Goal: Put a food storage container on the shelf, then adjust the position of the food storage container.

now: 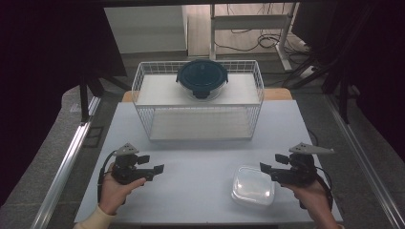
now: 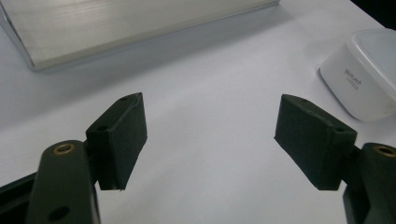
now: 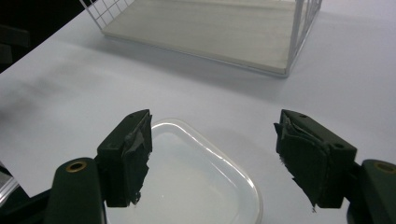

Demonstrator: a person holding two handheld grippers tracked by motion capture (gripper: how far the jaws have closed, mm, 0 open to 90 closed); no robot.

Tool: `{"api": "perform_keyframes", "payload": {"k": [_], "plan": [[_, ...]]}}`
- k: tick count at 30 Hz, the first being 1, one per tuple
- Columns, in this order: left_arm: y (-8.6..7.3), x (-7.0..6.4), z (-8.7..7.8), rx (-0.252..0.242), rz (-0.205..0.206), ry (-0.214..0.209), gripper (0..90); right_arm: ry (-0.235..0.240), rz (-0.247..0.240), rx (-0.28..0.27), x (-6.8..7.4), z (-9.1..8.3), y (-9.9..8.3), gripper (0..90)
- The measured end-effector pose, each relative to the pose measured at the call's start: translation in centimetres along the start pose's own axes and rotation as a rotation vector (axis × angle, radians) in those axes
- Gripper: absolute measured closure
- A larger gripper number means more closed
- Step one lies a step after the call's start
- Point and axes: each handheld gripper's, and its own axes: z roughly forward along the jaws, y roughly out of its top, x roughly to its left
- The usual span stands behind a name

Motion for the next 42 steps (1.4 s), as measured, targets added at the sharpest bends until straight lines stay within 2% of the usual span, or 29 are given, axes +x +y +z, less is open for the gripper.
{"api": "perform_keyframes", "payload": {"k": [6,10,11,14,15,19,22,25,28,35,39,42], "plan": [[-0.3,-0.2,-0.3,-0.007,0.008,0.018,24.5,-0.006,-0.007,-0.014,0.0,-0.5,-0.4,27.2],[-0.6,-0.2,-0.2,-0.004,0.003,0.022,24.1,-0.029,-0.009,-0.021,-0.3,-1.1,-0.4,30.4],[-0.7,-0.1,-0.1,-0.001,-0.003,0.019,24.1,-0.03,-0.008,-0.022,-0.5,-1.4,-0.4,31.5],[-0.8,0.0,0.2,0.012,-0.026,-0.026,23.3,-0.03,0.007,-0.016,-0.7,-1.9,-0.9,35.5],[-0.9,0.0,0.3,0.013,-0.026,-0.023,23.2,-0.03,0.008,0.006,-0.8,-2.2,-1.4,37.7],[-1.2,0.1,0.4,0.021,-0.025,-0.012,23.2,-0.041,0.015,0.028,-1.1,-2.5,-2.1,42.4],[-1.4,0.2,0.7,0.034,-0.023,-0.002,23.3,-0.054,0.041,0.056,-1.6,-2.7,-2.8,47.3],[-1.5,0.3,1.1,0.048,-0.017,0.007,23.1,-0.09,0.039,0.1,-2.2,-2.6,-3.4,53.8],[-1.7,0.5,1.3,0.055,-0.023,0.01,23.1,-0.13,0.015,0.147,-2.3,-2.5,-3.8,61.7],[-1.9,0.7,1.4,0.059,-0.028,0.014,23.0,-0.103,0.003,0.264,-2.0,-1.8,-5.5,82.1],[-2.0,0.7,1.5,0.064,-0.027,0.013,23.0,-0.093,0.0,0.294,-2.0,-1.5,-6.0,87.9],[-2.0,0.7,1.6,0.065,-0.027,0.014,23.0,-0.086,-0.001,0.312,-2.0,-1.2,-6.4,89.0]]}}
